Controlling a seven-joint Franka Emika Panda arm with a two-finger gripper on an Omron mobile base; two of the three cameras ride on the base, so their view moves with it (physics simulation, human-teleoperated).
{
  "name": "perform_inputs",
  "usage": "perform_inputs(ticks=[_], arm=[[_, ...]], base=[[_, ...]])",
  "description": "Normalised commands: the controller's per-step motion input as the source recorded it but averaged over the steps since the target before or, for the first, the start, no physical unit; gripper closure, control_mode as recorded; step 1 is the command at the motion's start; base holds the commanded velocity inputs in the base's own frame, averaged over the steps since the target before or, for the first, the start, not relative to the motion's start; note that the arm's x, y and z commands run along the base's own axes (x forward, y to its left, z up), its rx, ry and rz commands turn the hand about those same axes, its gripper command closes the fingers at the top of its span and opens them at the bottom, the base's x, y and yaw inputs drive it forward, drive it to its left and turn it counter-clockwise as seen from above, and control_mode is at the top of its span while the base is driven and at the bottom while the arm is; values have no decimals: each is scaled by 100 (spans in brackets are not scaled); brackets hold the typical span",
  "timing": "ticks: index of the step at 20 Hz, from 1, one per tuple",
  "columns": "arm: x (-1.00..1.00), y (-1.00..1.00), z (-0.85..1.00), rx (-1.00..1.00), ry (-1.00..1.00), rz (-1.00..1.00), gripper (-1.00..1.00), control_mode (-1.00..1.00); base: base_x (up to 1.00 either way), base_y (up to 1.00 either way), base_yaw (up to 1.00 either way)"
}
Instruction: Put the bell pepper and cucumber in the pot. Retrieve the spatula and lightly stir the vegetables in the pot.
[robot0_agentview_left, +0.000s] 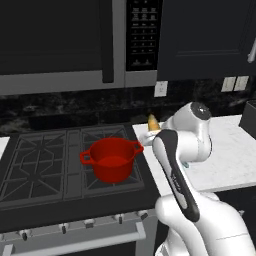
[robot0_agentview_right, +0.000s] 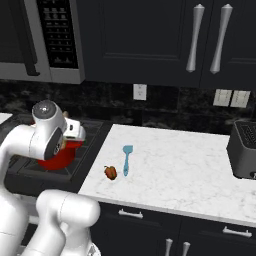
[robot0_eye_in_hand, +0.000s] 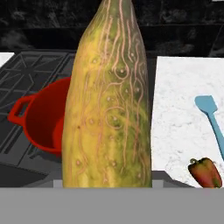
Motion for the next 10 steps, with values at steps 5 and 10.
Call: perform_inputs(ticks=[5, 10], arm=[[0, 53, -8, 6, 6, 12, 100, -100], [2, 70, -28, 0, 2, 8, 100, -100]], base=[[0, 0, 0], [0, 0, 0]])
